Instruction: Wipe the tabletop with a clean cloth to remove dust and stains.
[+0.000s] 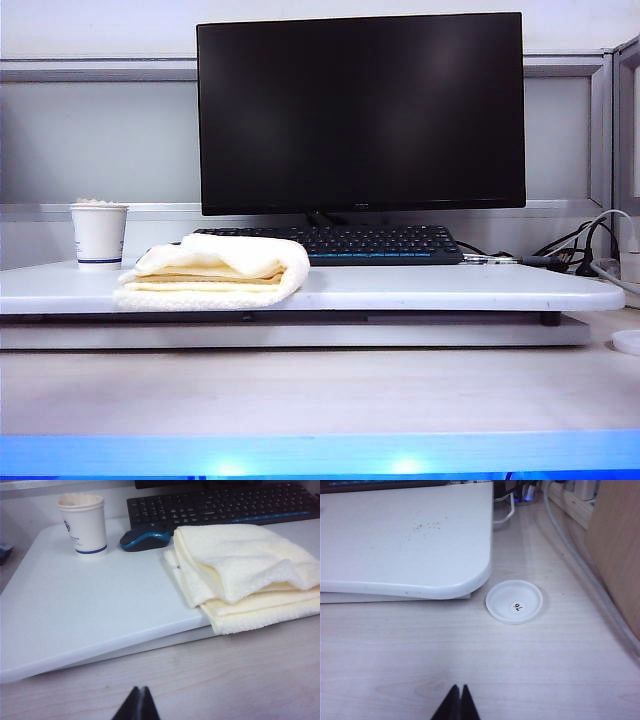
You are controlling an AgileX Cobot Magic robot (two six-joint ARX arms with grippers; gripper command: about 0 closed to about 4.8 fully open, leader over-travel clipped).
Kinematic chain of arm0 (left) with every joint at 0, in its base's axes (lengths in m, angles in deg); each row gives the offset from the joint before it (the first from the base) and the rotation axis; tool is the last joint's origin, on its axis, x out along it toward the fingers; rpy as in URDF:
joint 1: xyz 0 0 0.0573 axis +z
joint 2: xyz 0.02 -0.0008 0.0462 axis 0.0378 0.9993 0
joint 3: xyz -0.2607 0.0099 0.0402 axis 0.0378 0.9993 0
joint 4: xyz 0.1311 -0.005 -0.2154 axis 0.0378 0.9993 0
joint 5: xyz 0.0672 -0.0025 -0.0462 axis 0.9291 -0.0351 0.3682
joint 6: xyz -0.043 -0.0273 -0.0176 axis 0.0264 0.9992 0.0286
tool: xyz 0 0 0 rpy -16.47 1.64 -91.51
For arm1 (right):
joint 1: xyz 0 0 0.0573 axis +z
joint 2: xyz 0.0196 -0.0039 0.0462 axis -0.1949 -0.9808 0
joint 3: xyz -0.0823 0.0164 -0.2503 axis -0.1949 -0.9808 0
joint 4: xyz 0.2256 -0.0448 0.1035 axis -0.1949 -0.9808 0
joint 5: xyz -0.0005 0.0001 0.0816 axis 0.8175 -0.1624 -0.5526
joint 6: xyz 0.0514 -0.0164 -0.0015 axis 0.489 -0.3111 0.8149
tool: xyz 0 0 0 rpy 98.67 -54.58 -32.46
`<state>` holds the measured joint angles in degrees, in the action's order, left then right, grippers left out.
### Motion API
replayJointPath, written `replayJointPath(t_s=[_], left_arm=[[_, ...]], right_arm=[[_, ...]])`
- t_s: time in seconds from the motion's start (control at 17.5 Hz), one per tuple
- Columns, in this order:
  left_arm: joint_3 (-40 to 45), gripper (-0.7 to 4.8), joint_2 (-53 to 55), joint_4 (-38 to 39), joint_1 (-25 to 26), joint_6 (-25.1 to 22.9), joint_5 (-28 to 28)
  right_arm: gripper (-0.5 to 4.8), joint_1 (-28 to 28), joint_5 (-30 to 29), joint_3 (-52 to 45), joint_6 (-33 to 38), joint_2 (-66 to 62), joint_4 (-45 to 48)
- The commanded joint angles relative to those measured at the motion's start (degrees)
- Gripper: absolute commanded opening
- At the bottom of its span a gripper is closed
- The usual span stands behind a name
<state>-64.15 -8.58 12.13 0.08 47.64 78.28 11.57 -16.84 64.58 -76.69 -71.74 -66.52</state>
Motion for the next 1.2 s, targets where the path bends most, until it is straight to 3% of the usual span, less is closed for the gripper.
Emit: replayJointPath(t_s=[0.06,0.86,1.2], left_arm=[[0.09,-0.05,0.02,0.04,0.07,0.02,-0.17],[0.09,-0.05,0.02,0.66,0.04,0.22,-0.81],[-0.02,-0.05,0.02,0.31,0.04,0.26,-15.82]], right_arm=[[-0.06,0.0,0.13,0.0,0.02,0.2,-0.22],[-0.06,0.0,0.11,0.0,0.02,0.2,-0.22],[-0.06,0.0,-0.59,-0.02,0.07,0.2,-0.13]])
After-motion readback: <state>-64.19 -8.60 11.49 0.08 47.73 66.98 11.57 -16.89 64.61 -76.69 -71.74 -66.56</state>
